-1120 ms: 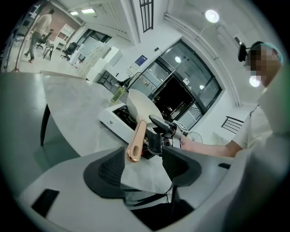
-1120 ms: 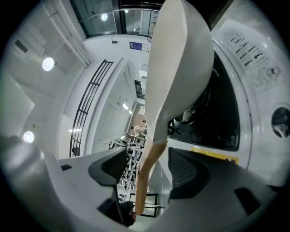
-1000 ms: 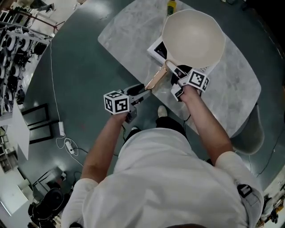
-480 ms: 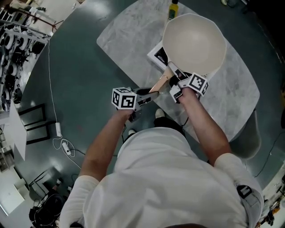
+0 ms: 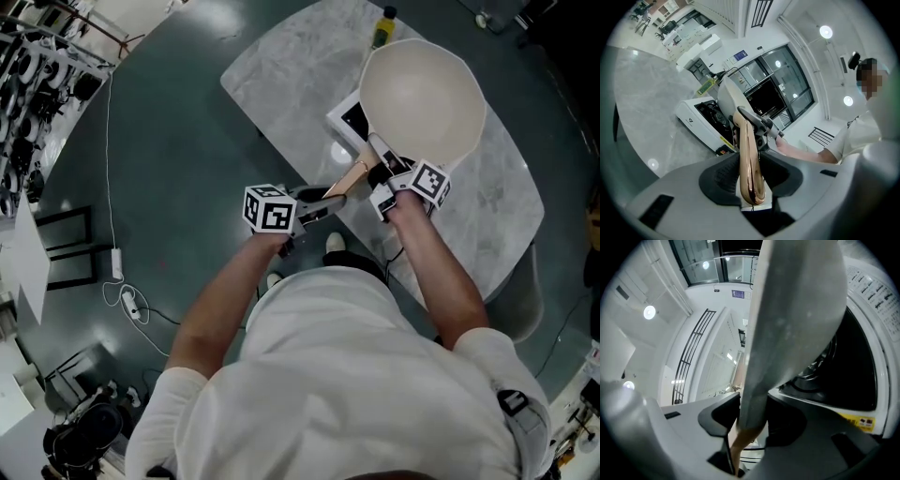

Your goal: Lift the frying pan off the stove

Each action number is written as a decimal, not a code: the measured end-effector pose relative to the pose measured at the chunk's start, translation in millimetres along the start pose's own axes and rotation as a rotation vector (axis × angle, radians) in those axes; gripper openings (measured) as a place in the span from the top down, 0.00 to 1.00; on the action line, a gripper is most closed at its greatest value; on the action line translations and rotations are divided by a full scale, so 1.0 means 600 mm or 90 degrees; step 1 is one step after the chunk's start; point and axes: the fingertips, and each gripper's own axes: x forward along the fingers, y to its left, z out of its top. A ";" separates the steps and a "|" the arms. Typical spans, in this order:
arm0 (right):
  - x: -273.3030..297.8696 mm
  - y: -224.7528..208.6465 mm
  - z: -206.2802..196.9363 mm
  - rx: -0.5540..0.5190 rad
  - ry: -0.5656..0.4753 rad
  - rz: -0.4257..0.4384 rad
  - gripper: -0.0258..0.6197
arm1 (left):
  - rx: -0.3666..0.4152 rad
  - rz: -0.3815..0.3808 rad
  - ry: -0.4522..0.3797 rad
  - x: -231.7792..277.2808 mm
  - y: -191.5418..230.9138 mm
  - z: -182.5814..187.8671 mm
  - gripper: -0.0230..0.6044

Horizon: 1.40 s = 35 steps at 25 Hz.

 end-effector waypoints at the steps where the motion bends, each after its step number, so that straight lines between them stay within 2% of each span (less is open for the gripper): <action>1: 0.002 0.012 -0.004 -0.007 0.006 0.004 0.70 | 0.004 0.000 -0.005 -0.009 -0.005 0.003 0.74; 5: 0.016 0.066 -0.034 -0.028 0.032 0.023 0.70 | 0.014 0.000 -0.022 -0.052 -0.031 0.005 0.74; 12: 0.038 0.154 -0.125 -0.030 0.091 0.059 0.70 | 0.011 0.003 -0.087 -0.156 -0.090 -0.005 0.74; 14: 0.048 0.179 -0.172 -0.032 0.106 0.069 0.70 | 0.015 0.011 -0.100 -0.202 -0.098 -0.020 0.74; 17: 0.070 0.220 -0.288 -0.040 0.128 0.087 0.70 | 0.021 0.022 -0.117 -0.306 -0.104 -0.072 0.74; 19: 0.078 0.245 -0.340 -0.044 0.146 0.098 0.70 | 0.021 0.031 -0.128 -0.354 -0.115 -0.092 0.74; 24: 0.077 0.292 -0.357 -0.040 0.194 0.109 0.70 | 0.009 0.054 -0.153 -0.374 -0.163 -0.083 0.74; 26: 0.075 0.313 -0.385 -0.039 0.211 0.114 0.70 | 0.004 0.061 -0.167 -0.400 -0.182 -0.093 0.74; 31: 0.078 0.346 -0.571 -0.052 0.245 0.133 0.70 | 0.009 0.074 -0.189 -0.545 -0.199 -0.200 0.73; 35: 0.072 0.371 -0.664 -0.055 0.266 0.143 0.70 | 0.008 0.080 -0.205 -0.615 -0.215 -0.256 0.73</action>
